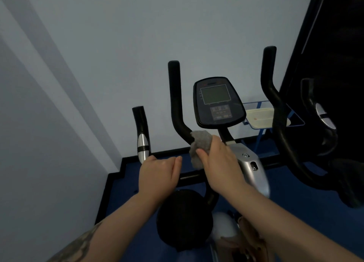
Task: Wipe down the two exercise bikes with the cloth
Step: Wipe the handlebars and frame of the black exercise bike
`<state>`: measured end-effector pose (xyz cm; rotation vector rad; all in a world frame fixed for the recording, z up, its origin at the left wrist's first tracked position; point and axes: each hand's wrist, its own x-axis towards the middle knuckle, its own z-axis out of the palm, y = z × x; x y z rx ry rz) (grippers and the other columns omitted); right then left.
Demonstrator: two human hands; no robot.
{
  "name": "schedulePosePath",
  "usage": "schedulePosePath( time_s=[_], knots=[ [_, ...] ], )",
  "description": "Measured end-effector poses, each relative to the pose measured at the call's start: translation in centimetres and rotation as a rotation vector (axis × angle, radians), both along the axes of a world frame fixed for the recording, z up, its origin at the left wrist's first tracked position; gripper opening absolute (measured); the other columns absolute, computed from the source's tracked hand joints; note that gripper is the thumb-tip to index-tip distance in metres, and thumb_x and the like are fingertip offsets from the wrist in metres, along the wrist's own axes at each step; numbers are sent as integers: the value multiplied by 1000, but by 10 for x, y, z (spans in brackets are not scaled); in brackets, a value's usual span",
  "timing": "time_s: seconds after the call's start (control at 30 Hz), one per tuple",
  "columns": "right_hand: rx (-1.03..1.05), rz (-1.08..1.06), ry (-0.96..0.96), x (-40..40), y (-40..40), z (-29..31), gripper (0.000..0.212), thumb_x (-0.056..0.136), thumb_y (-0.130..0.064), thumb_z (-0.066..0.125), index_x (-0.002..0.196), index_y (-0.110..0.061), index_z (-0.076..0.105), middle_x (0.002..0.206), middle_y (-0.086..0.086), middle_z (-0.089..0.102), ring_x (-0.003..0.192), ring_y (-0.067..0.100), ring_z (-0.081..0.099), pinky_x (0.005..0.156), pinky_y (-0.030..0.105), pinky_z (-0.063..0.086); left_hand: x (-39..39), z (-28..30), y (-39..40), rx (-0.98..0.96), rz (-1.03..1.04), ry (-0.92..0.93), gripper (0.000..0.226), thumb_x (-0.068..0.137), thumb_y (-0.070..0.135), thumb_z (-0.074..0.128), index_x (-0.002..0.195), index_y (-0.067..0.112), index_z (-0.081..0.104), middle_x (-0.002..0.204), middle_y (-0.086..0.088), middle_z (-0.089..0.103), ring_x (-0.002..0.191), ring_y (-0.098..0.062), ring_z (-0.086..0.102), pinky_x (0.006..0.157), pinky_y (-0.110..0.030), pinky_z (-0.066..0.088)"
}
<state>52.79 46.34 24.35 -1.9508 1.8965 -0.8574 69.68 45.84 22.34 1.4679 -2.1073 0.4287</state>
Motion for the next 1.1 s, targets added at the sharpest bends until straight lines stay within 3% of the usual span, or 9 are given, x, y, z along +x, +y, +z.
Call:
schedulePosePath(
  time_s=[0.17, 0.3, 0.47, 0.57, 0.67, 0.73, 0.83, 1.03, 1.1],
  knots=[
    [101, 86, 5, 17, -43, 25, 41, 101, -47, 37, 123, -12, 39, 121, 12, 57, 104, 30, 58, 84, 42, 46, 5, 7, 0, 134, -44, 118, 53, 98, 38, 37, 51, 18, 53, 44, 3, 53, 39, -16, 48, 53, -30, 46],
    [-59, 39, -17, 16, -21, 8, 37, 98, -44, 46, 122, -16, 43, 113, 7, 57, 101, 25, 55, 87, 44, 46, 28, 31, -11, 174, -137, 236, 54, 100, 38, 35, 68, 13, 72, 76, 1, 71, 72, -16, 64, 70, -36, 51],
    [67, 67, 45, 33, -59, 29, 41, 99, -48, 42, 122, -14, 41, 118, 11, 57, 103, 29, 57, 84, 43, 47, 47, 50, -60, 133, -141, 131, 42, 101, 27, 45, 73, 14, 74, 94, 3, 71, 94, -19, 63, 94, -30, 31],
    [39, 78, -51, 41, -62, 32, 39, 99, -46, 45, 124, -16, 41, 117, 9, 56, 103, 26, 55, 85, 42, 47, 42, 43, -71, 113, -86, 113, 38, 101, 27, 49, 71, 22, 72, 95, 10, 68, 99, -12, 59, 91, -24, 16],
    [-114, 77, 43, 31, -37, 13, 41, 97, -42, 50, 131, -21, 39, 115, 2, 52, 103, 18, 51, 85, 37, 46, 42, 36, -73, 59, -64, 128, 48, 100, 34, 36, 65, 23, 68, 81, 12, 66, 88, -11, 60, 90, -22, 14],
    [-66, 94, 28, 30, -46, 15, 41, 98, -45, 48, 129, -21, 39, 114, 1, 53, 102, 18, 52, 82, 37, 46, 43, 36, -73, 26, -44, 189, 49, 98, 35, 33, 65, 21, 67, 80, 12, 64, 87, -12, 61, 91, -23, 15],
    [136, 82, -88, 44, -80, 37, 42, 99, -51, 41, 123, -17, 41, 116, 6, 58, 101, 23, 57, 82, 39, 49, 42, 34, -71, -35, -17, 249, 41, 95, 31, 40, 70, 18, 69, 93, 6, 65, 95, -14, 59, 90, -27, 17],
    [89, 82, -141, 30, -57, 23, 33, 96, -56, 41, 113, -28, 40, 99, -8, 60, 85, 9, 58, 73, 35, 51, 44, 34, -70, -98, -40, 452, 10, 87, 15, 63, 95, 17, 69, 119, -5, 56, 115, -18, 46, 94, -31, 24],
    [116, 95, -113, 31, -68, 27, 34, 96, -56, 39, 112, -26, 41, 95, -8, 59, 80, 9, 57, 67, 33, 48, 43, 34, -70, -58, 17, 496, 32, 83, 4, 67, 113, 17, 65, 137, -8, 47, 126, -21, 38, 101, -35, 22]
  ],
)
